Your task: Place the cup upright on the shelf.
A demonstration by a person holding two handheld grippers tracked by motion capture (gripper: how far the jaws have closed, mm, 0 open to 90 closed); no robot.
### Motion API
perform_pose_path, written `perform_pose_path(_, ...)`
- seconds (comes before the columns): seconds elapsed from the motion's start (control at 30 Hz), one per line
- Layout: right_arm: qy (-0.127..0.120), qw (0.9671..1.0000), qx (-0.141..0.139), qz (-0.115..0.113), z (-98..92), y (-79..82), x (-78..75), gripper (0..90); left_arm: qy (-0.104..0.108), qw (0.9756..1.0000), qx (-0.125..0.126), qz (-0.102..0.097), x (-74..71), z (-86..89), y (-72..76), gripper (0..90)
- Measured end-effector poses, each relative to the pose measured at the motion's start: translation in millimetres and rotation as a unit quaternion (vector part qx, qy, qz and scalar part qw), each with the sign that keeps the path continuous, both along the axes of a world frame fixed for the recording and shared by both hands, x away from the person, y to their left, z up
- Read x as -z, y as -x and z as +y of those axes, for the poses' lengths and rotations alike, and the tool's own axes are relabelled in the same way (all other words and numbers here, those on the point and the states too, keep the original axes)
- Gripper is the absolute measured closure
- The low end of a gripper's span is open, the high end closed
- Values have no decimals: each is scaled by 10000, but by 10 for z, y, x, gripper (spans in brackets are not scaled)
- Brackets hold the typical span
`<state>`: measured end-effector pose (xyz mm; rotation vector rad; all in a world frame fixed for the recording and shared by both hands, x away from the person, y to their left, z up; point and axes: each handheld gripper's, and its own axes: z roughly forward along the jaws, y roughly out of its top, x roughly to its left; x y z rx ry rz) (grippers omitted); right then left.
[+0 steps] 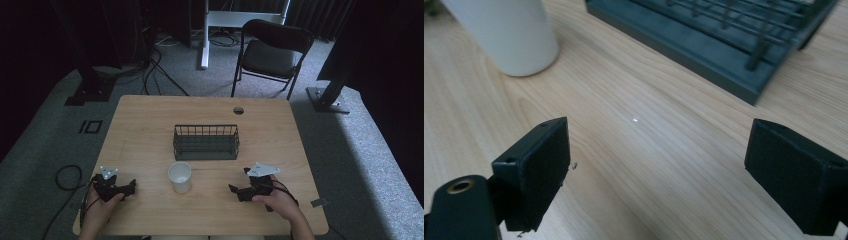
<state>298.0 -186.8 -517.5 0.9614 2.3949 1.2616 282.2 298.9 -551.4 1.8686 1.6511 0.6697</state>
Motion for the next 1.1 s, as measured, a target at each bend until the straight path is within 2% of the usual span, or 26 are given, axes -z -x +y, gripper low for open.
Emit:
perform_pose_path(0.43,-11,9991,-415,16,329,-1,29,124,1,10000,1,2,0,0,0,23)
perform_pose_path(1.1,-229,9955,-912,-69,738,3,-80,121,2,10000,0,2,0,0,0,24)
